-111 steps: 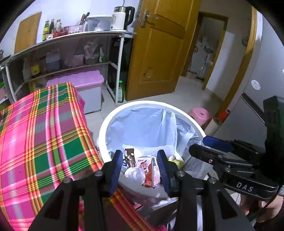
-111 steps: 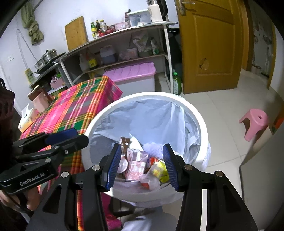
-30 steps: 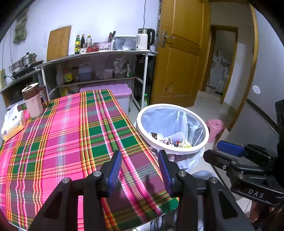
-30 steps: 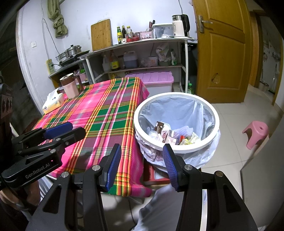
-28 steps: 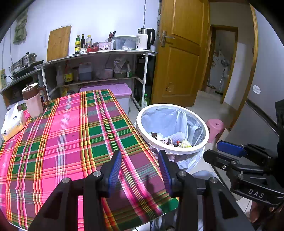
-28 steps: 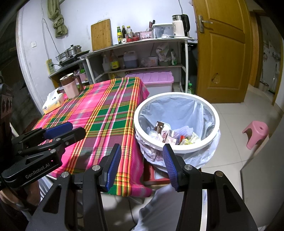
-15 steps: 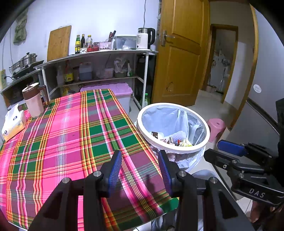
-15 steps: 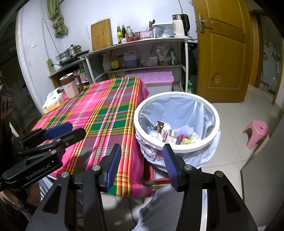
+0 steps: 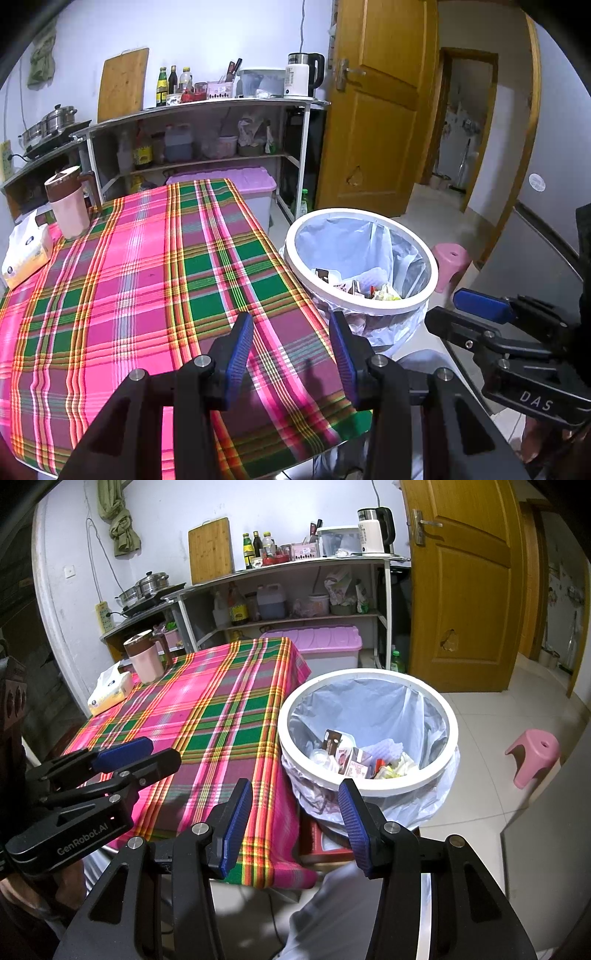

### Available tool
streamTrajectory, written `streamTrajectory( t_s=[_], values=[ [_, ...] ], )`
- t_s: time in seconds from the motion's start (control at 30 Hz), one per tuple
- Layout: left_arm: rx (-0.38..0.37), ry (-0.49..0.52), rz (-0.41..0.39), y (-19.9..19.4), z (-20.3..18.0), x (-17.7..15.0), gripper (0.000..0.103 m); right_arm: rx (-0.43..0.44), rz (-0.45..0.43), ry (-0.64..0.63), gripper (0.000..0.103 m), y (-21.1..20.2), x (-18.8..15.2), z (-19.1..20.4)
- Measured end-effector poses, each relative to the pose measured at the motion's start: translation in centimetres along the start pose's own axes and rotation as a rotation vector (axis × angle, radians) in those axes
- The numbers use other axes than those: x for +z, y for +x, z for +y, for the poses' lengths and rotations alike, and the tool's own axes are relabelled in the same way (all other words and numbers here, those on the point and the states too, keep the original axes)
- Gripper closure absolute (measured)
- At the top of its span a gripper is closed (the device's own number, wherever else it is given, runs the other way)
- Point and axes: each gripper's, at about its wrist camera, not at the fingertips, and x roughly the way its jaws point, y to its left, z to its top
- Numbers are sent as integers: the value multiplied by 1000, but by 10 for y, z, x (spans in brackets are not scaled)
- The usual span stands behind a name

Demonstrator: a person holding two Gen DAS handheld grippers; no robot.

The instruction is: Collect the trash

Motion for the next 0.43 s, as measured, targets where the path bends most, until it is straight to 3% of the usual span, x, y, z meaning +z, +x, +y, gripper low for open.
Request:
streamTrajectory(
  t_s=[0.43],
  values=[
    [8, -1, -6, 3, 1, 0, 60, 0, 1, 0, 53, -1, -1, 0]
  ],
)
